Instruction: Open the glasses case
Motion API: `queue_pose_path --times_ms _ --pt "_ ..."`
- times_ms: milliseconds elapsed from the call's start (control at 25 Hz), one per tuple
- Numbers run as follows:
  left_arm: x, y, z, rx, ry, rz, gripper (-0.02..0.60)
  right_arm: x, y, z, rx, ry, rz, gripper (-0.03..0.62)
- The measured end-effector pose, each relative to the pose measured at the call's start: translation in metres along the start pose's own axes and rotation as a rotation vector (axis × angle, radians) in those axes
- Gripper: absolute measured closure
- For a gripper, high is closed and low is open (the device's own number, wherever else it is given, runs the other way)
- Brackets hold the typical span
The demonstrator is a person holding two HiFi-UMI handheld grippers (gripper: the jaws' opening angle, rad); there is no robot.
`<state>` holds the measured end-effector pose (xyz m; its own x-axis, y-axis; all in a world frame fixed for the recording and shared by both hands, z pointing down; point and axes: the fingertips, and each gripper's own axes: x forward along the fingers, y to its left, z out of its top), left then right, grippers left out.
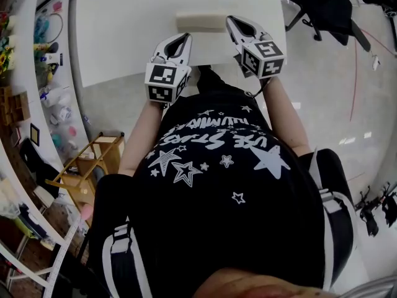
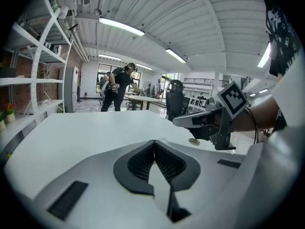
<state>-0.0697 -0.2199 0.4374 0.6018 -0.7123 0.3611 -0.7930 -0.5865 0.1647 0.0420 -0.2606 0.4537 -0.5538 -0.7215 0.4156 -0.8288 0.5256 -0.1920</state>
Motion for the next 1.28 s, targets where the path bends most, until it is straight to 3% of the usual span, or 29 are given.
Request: queue_pose_path --times_ms 600,1280 --pt "0.05 0.012 -0.05 -0.006 0.206 0.038 0.569 0.021 -0.027 -0.013 -0.01 0.068 0.012 0.585" --pt "0.075 0.03 -0.07 -0.033 0.272 0.106 0.569 0.039 -0.033 -0.023 -0.152 0.159 0.097 0.585"
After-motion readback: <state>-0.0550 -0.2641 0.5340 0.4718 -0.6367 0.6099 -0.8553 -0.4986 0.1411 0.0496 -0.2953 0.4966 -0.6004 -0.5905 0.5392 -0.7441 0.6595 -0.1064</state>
